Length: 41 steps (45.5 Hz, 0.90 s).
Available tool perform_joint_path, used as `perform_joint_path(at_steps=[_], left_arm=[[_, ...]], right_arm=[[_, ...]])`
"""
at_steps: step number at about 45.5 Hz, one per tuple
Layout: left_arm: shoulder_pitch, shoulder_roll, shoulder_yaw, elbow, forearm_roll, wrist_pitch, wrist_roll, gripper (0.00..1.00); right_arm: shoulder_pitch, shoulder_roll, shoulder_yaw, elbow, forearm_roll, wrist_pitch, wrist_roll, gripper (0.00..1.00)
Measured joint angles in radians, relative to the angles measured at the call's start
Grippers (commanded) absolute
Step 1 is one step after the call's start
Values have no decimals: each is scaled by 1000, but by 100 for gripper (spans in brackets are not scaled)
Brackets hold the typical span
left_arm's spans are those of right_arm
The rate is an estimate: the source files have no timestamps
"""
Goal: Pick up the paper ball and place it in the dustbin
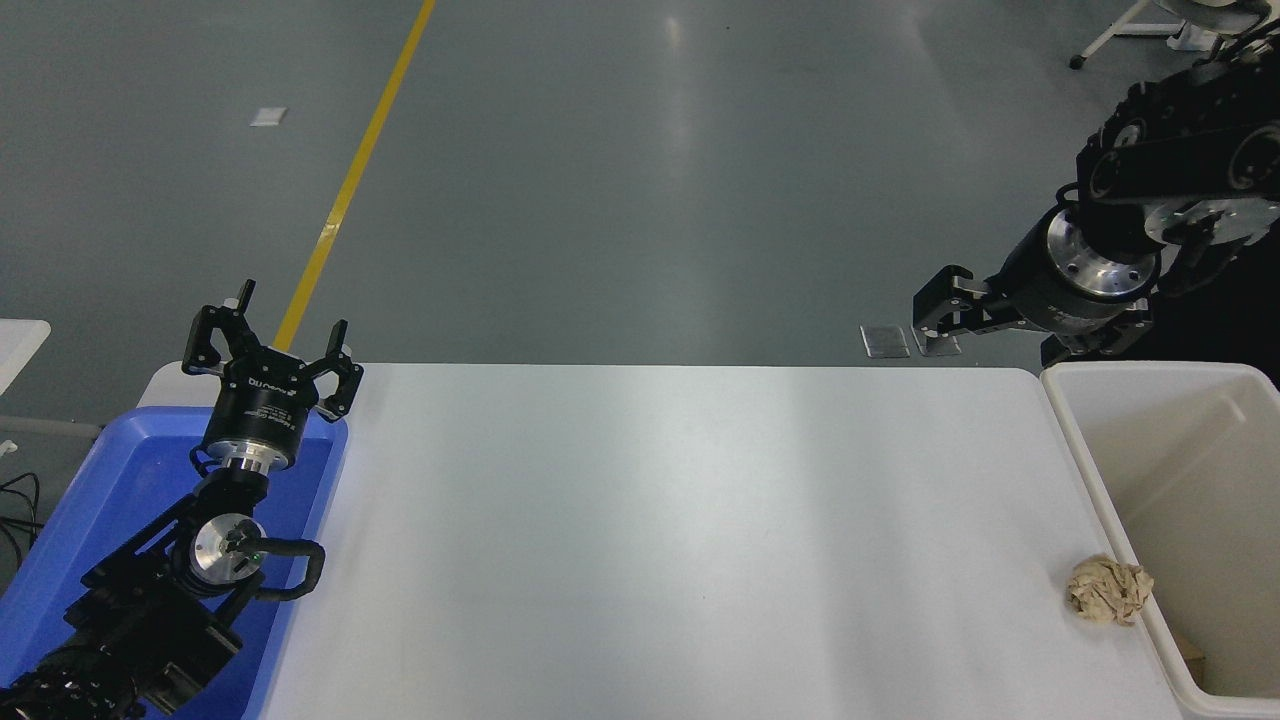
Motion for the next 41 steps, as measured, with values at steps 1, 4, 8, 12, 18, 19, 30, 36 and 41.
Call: perform_joint_path(at_steps=[1, 4, 8, 12, 18, 19, 30, 36, 41], left_arm=[[0, 0, 0, 0, 0, 0, 0, 98], [0, 0, 0, 0, 0, 0, 0, 98], [0, 0, 0, 0, 0, 0, 0, 98], [0, 0, 0, 0, 0, 0, 1, 98], [0, 0, 0, 0, 0, 0, 0, 98], [0, 0, 0, 0, 0, 0, 0, 98], [0, 0, 0, 0, 0, 1, 0, 98], [0, 0, 0, 0, 0, 1, 0, 98], [0, 0, 0, 0, 0, 1, 0, 98]], right_arm=[[-6, 0, -5, -2, 0, -11, 0, 100], [-29, 1, -24, -11, -2, -47, 0, 100], [-58, 1, -44, -17, -3, -83, 0, 100], [-88, 1, -64, -21, -3, -115, 0, 100], [-145, 0, -94, -25, 4, -162, -1, 100], [-155, -1, -98, -26, 5, -170, -1, 100], [-305, -17, -142, -52, 16, -294, -1, 100], [-397, -37, -149, -76, 35, -361, -1, 100], [-454, -54, -145, -90, 77, -406, -1, 100]])
